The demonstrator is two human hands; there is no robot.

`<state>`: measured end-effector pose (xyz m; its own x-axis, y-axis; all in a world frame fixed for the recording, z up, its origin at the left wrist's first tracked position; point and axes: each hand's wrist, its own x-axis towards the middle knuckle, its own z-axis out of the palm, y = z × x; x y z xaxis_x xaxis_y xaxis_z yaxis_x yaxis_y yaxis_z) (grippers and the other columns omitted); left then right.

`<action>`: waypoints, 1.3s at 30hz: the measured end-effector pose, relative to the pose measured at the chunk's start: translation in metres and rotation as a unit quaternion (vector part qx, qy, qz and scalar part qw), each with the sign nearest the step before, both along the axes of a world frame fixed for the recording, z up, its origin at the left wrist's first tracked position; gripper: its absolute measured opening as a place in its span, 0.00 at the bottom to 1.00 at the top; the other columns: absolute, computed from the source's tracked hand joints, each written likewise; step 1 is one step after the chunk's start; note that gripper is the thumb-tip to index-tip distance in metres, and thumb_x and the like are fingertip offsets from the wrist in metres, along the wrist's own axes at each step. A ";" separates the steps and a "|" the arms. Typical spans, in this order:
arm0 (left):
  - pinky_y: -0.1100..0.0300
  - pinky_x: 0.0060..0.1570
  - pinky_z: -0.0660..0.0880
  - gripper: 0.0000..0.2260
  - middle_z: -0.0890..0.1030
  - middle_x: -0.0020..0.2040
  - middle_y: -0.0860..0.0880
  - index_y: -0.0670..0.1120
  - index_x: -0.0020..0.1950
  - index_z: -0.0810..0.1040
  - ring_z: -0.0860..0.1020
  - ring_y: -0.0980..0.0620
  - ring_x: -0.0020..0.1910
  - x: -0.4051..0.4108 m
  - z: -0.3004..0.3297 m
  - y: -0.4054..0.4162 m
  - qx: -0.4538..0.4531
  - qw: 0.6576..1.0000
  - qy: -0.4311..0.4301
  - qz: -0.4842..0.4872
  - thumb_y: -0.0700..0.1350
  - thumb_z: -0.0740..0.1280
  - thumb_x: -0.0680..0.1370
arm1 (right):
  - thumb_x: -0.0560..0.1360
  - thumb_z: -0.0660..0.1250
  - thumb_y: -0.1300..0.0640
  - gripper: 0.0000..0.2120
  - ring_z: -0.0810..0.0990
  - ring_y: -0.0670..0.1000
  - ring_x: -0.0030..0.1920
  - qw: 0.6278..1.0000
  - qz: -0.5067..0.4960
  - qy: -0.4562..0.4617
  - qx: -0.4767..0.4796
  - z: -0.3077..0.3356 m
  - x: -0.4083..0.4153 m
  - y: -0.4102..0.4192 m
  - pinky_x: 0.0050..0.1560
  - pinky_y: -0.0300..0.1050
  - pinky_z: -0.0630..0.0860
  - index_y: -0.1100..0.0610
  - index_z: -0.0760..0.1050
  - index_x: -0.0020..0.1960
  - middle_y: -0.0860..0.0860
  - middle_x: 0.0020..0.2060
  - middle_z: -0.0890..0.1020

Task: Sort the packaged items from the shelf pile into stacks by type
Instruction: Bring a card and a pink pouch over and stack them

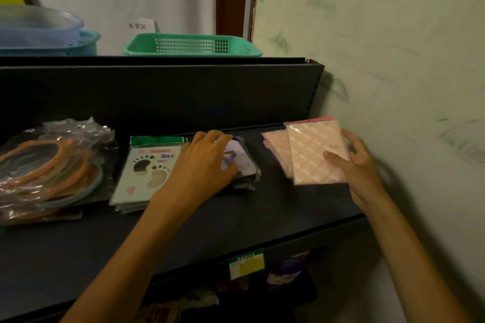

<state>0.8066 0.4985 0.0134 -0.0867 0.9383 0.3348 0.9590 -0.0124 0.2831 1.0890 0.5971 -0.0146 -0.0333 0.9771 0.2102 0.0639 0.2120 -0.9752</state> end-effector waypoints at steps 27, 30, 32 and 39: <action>0.51 0.61 0.66 0.29 0.69 0.69 0.46 0.47 0.72 0.64 0.67 0.46 0.65 0.125 -0.022 0.074 -0.018 1.000 0.017 0.017 0.58 0.64 0.75 | 0.72 0.67 0.40 0.32 0.71 0.56 0.64 0.893 0.039 -0.437 0.101 -0.015 0.021 0.086 0.63 0.53 0.69 0.53 0.65 0.71 0.54 0.67 0.72; 0.49 0.59 0.67 0.31 0.68 0.70 0.43 0.46 0.71 0.62 0.67 0.43 0.65 0.138 -0.031 0.085 -0.079 0.996 0.014 0.037 0.62 0.62 0.75 | 0.72 0.66 0.38 0.34 0.73 0.56 0.63 0.900 0.075 -0.428 0.050 -0.019 0.019 0.086 0.61 0.51 0.72 0.53 0.64 0.71 0.54 0.66 0.74; 0.48 0.58 0.68 0.36 0.68 0.68 0.40 0.43 0.72 0.60 0.68 0.40 0.64 0.141 -0.037 0.092 -0.127 0.989 0.009 0.076 0.66 0.59 0.73 | 0.71 0.67 0.38 0.34 0.74 0.56 0.61 0.903 0.098 -0.416 0.036 -0.018 0.015 0.088 0.60 0.50 0.72 0.54 0.66 0.71 0.55 0.65 0.75; 0.46 0.66 0.66 0.47 0.64 0.72 0.41 0.45 0.77 0.46 0.67 0.42 0.68 0.145 -0.054 0.111 -0.151 0.964 -0.203 0.083 0.68 0.63 0.70 | 0.70 0.72 0.45 0.32 0.73 0.50 0.52 0.945 0.119 -0.305 -0.024 -0.026 0.006 0.084 0.44 0.40 0.71 0.55 0.66 0.69 0.53 0.62 0.75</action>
